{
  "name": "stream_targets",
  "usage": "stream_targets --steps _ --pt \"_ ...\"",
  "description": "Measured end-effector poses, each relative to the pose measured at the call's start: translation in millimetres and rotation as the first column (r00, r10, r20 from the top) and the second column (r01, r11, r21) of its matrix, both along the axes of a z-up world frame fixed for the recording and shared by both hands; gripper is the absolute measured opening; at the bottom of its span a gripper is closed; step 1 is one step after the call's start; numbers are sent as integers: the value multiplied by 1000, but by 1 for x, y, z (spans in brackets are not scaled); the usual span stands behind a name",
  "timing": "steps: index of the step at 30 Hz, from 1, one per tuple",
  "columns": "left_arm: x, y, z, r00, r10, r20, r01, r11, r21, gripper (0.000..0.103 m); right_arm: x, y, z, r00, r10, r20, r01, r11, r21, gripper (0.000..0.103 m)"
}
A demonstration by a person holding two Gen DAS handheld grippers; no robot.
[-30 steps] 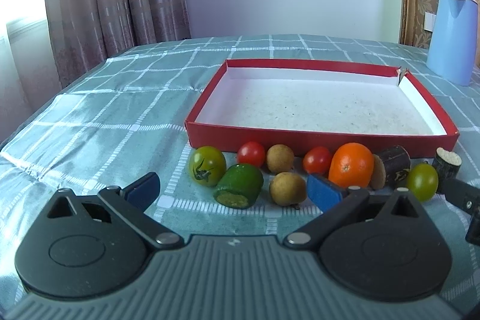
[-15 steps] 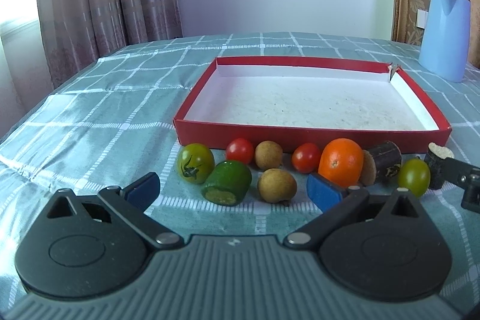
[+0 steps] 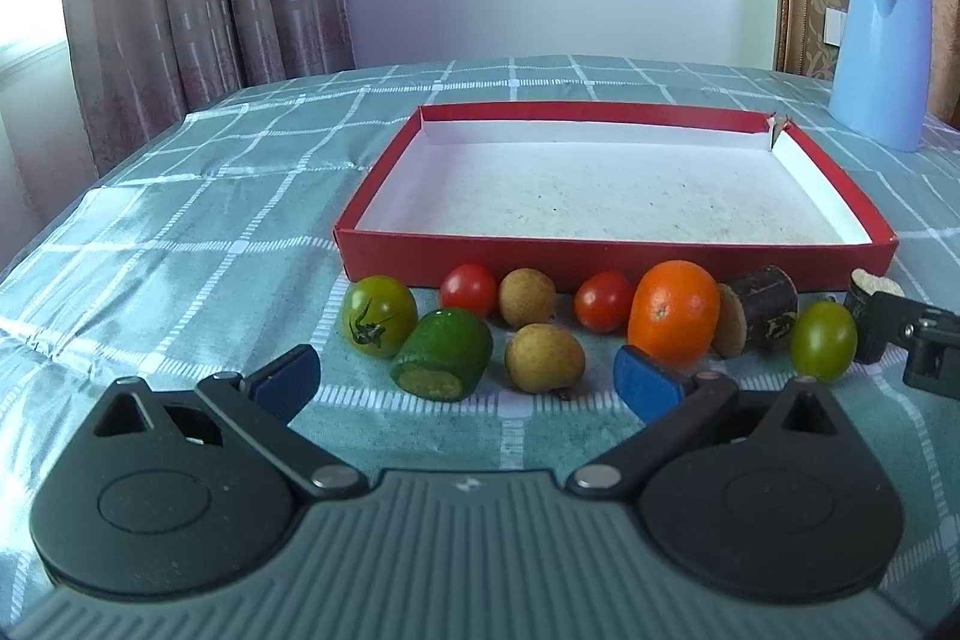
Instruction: Organize fruits
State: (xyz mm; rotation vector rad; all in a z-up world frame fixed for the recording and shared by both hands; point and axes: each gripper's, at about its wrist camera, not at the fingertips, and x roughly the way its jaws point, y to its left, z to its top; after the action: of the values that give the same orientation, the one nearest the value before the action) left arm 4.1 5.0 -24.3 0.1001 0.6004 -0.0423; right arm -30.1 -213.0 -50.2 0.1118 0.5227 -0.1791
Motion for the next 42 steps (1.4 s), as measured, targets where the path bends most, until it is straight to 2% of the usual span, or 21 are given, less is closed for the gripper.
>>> stream_targets --steps 19,27,42 --pt "2 1 -4 1000 -4 -6 4 1000 -1 103 2 1 -1 1000 4 -8 -4 1000 0 100" --pt "8 4 -12 999 -7 -36 6 1000 -23 103 7 0 -4 1000 8 -23 -8 1000 17 100" --pt "7 4 -13 999 -18 -32 17 999 -31 103 5 -2 -3 1000 2 -13 -2 1000 30 100"
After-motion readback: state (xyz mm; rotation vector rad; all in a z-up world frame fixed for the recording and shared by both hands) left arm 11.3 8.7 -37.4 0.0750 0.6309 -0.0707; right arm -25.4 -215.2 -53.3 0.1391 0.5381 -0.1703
